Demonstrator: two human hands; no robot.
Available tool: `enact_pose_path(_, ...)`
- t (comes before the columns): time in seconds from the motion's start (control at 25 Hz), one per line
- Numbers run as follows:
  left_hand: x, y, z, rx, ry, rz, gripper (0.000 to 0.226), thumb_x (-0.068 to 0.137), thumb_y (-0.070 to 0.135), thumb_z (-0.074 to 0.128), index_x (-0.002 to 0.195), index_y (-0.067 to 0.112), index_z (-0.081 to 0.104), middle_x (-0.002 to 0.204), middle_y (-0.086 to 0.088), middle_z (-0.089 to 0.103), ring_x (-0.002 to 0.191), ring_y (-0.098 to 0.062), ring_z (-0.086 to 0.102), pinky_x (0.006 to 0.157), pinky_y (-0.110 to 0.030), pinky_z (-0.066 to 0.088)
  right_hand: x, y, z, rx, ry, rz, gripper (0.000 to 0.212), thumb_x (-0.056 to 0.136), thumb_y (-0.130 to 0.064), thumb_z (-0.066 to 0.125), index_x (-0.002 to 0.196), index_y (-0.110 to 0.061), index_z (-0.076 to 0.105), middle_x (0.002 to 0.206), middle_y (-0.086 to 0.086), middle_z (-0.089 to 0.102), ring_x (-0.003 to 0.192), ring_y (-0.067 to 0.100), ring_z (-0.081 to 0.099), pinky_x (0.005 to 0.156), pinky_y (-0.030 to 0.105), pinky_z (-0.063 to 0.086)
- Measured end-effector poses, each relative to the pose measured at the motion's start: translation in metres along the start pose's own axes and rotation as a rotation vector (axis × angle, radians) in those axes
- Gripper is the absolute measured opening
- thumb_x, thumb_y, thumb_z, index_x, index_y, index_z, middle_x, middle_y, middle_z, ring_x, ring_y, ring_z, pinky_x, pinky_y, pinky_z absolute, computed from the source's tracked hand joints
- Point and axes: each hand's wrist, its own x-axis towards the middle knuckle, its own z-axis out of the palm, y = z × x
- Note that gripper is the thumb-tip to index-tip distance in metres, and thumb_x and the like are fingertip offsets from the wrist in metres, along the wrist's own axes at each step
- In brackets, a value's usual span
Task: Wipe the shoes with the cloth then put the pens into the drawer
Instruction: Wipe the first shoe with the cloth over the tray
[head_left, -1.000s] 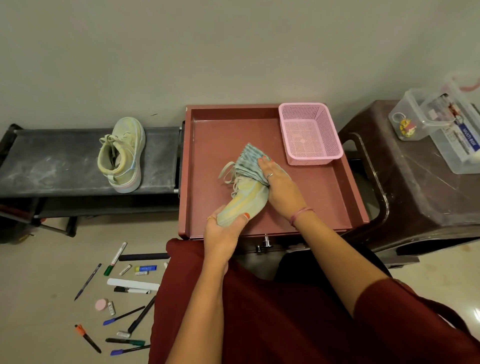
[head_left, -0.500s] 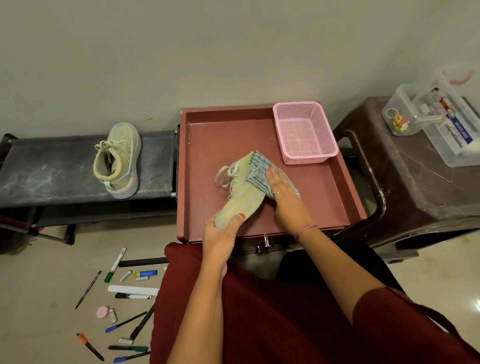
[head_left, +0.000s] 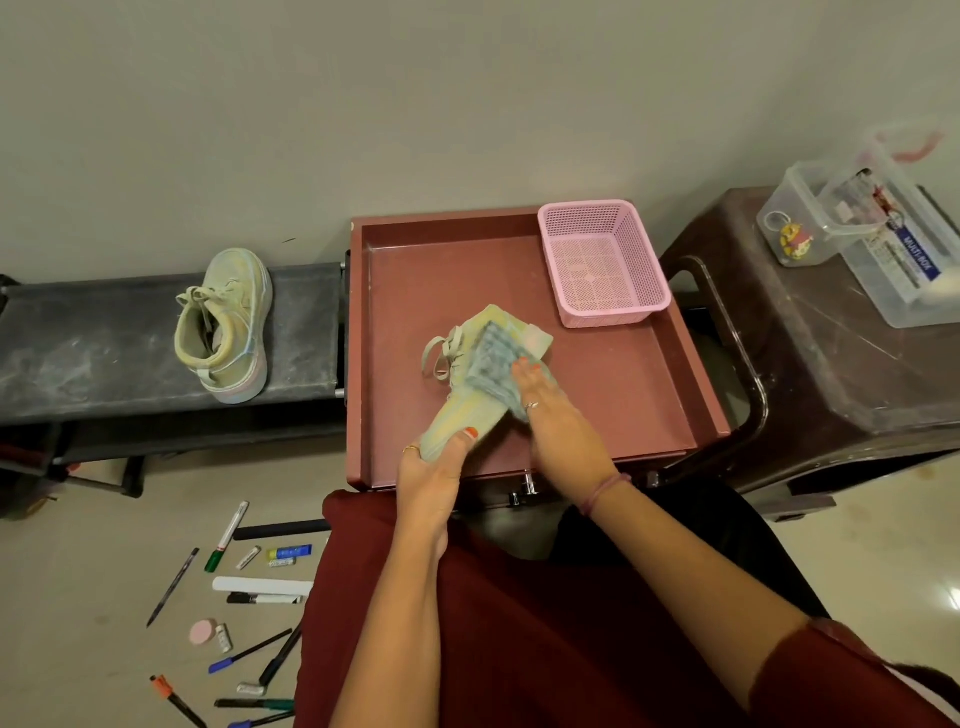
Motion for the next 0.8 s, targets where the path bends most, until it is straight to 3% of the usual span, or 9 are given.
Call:
enact_pose_path(0.12,-0.004,0.003,0.004,0.002,-0.003,-0.001,0.080,0.049,0.055,0.073,0.116,0.013,0.061,0.108,-0.002,0.070,0.099,-0.015,0.067,0.091,-0.034,0.053,0.031,0.015,-0.007,-0.097,-0.073,0.058,0.072,0.086,0.014,0.030,0.151,-0.011,0.010,0.159,0.007,0.006,0.147,0.019,0.004,0.120,0.033,0.010)
enact_pose_path(0.32,0.000,0.001,0.005,0.015,-0.006,0.003,0.077,0.051,0.054,0.076,0.114,0.012,0.062,0.106,-0.004,0.071,0.098,-0.019,0.068,0.093,-0.040,0.053,0.054,-0.001,-0.015,-0.007,-0.141,0.181,0.073,0.083,0.014,0.035,0.150,-0.011,0.017,0.159,0.008,0.011,0.146,0.021,0.008,0.118,0.031,0.015)
enact_pose_path(0.44,0.000,0.001,0.004,0.023,-0.007,-0.001,0.070,0.053,0.052,0.076,0.110,0.012,0.065,0.104,-0.007,0.072,0.098,-0.023,0.068,0.092,-0.043,0.053,0.027,-0.034,-0.027,0.112,-0.166,0.107,0.069,0.086,0.010,0.038,0.148,-0.017,0.026,0.157,0.001,0.020,0.143,0.018,0.021,0.110,0.025,0.024)
enact_pose_path(0.6,-0.003,0.002,0.001,0.056,-0.040,0.067,0.051,0.064,0.041,0.076,0.106,0.013,0.066,0.101,-0.008,0.073,0.091,-0.019,0.068,0.077,-0.028,0.052,0.005,-0.038,-0.028,0.070,-0.119,-0.018,0.068,0.088,0.011,0.032,0.149,-0.015,0.022,0.157,0.003,0.017,0.145,0.014,0.014,0.113,0.017,0.010)
enact_pose_path(0.72,-0.009,0.004,0.003,0.079,-0.035,0.097,0.024,0.081,0.022,0.074,0.100,0.017,0.060,0.097,-0.004,0.069,0.083,-0.011,0.064,0.069,-0.016,0.050,0.045,-0.005,-0.018,-0.013,-0.128,0.048,0.065,0.089,0.011,0.030,0.150,-0.007,0.014,0.158,0.011,0.012,0.146,0.020,0.009,0.116,0.023,0.002)
enact_pose_path(0.8,-0.011,0.004,0.003,0.112,-0.037,0.123,0.027,0.083,0.017,0.073,0.106,0.015,0.058,0.096,0.001,0.066,0.081,-0.005,0.062,0.062,-0.008,0.047,0.076,0.012,-0.016,-0.009,-0.148,0.172,0.064,0.089,0.008,0.033,0.149,-0.003,0.014,0.157,0.016,0.015,0.146,0.025,0.011,0.119,0.028,0.006)
